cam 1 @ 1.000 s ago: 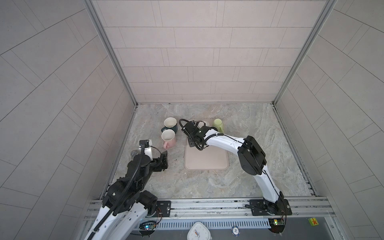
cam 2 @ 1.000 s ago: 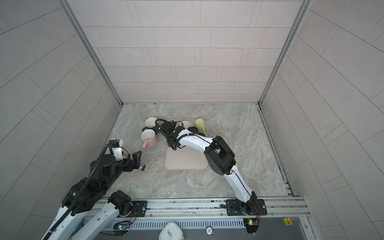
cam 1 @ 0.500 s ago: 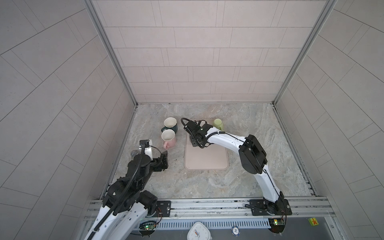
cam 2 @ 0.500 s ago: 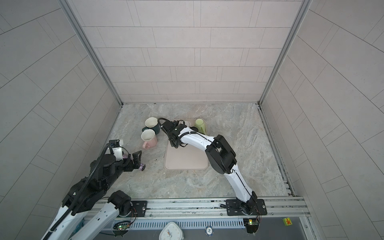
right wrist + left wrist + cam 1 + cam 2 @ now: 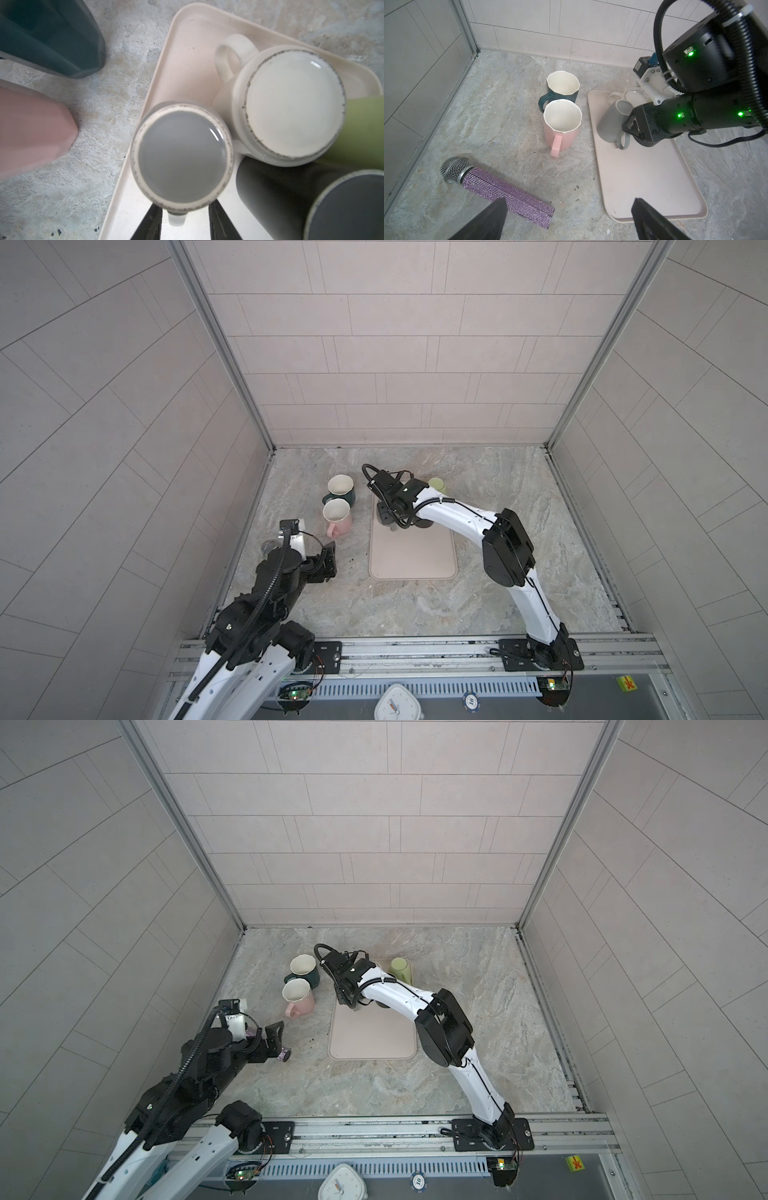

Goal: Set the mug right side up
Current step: 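Close the right gripper around the grey mug's body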

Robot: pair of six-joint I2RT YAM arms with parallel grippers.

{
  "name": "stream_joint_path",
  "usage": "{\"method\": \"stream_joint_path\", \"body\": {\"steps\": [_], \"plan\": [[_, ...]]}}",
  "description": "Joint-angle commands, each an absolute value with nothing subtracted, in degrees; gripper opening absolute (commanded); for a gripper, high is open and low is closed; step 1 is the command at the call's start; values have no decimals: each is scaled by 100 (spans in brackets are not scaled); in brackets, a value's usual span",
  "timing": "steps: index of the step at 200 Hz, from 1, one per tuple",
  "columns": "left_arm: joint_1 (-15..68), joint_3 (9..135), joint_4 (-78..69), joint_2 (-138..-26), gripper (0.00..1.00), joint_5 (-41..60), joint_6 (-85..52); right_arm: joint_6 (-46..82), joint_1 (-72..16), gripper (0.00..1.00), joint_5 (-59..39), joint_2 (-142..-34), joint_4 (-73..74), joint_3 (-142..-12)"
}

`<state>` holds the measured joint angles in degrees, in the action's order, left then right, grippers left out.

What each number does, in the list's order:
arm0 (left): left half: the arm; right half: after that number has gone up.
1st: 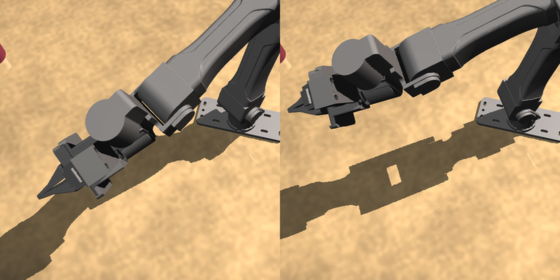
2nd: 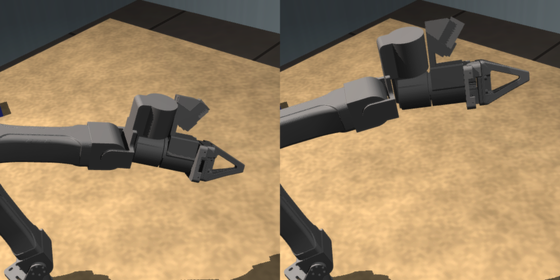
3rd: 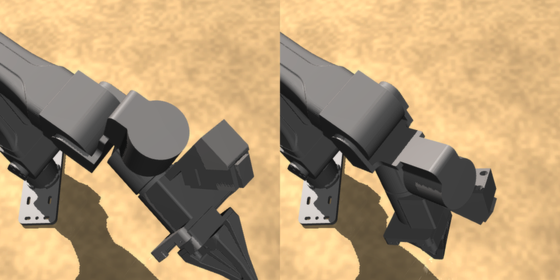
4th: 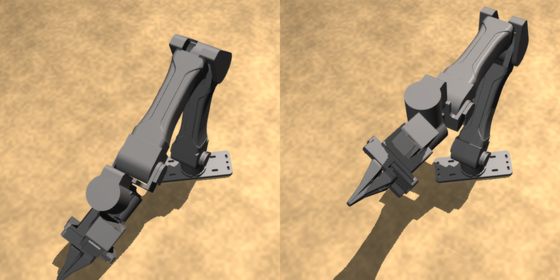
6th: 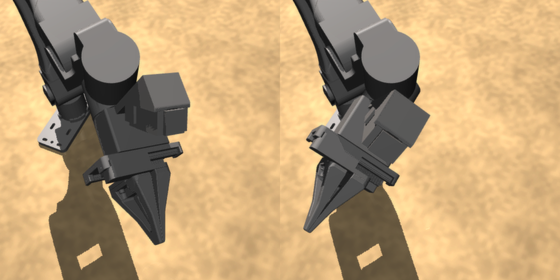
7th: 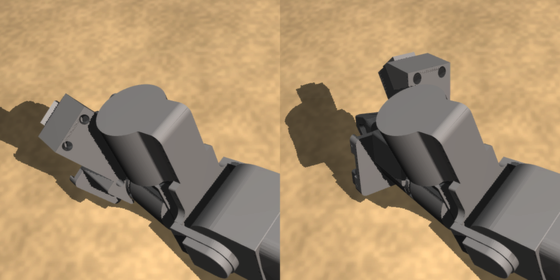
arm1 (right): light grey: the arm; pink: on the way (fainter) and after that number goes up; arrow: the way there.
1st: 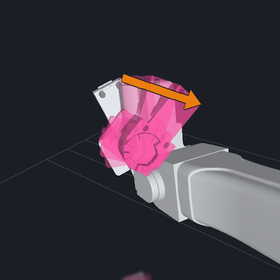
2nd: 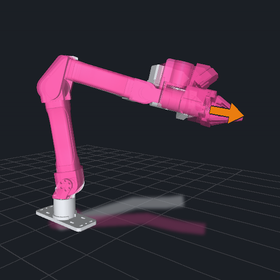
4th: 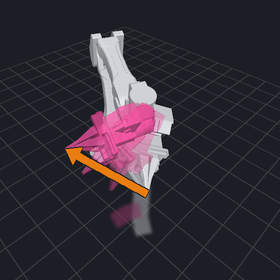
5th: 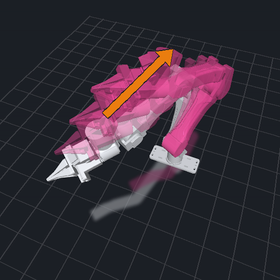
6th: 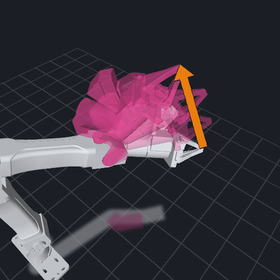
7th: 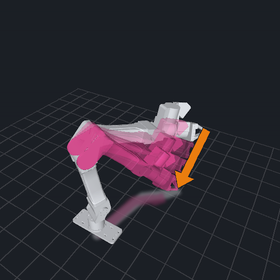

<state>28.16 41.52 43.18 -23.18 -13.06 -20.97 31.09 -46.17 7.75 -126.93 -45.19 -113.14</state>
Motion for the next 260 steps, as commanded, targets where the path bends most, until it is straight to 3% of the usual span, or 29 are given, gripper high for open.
{"method": "stream_joint_path", "body": {"steps": [1,260], "plan": [[2822,4091,4254,-2339,100,-1309,-2101,3061,-4597,38,835,-12726,-4666,-11465],[2813,4095,4263,-2306,100,-1338,-2121,3313,-4597,35,696,-12974,-4720,-11268]]}}
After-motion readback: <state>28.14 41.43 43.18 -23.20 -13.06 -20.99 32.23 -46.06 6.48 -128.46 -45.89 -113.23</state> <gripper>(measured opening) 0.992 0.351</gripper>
